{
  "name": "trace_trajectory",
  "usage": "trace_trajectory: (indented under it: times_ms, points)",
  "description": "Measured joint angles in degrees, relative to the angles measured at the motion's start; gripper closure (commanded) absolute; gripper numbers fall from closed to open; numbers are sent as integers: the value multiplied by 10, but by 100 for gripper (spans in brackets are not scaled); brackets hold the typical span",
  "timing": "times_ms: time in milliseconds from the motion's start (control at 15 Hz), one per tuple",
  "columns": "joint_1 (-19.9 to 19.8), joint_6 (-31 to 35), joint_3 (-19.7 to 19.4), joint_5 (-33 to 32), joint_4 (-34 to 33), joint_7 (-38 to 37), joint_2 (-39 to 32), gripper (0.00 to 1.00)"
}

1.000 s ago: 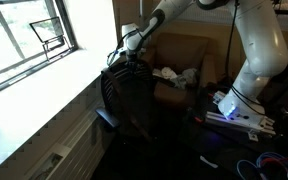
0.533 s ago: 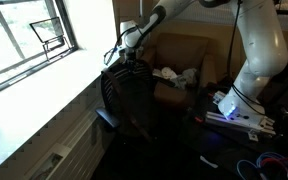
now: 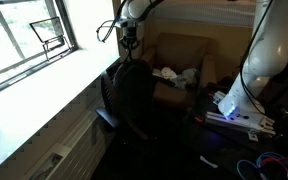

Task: Remove the bag from the black chair and put it on the sofa

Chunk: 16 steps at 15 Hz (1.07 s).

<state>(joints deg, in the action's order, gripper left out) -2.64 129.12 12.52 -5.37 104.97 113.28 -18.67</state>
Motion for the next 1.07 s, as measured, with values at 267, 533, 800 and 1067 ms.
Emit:
trace_trajectory:
  times_ms: [267,533,800,1067]
  points:
    - [0,3,-11,39,50,17,112,99]
    - [2,15,-50,123,96,14,231,99]
    - [7,16,-118,173,137,0,342,96]
    - [13,13,-147,174,169,-2,402,99]
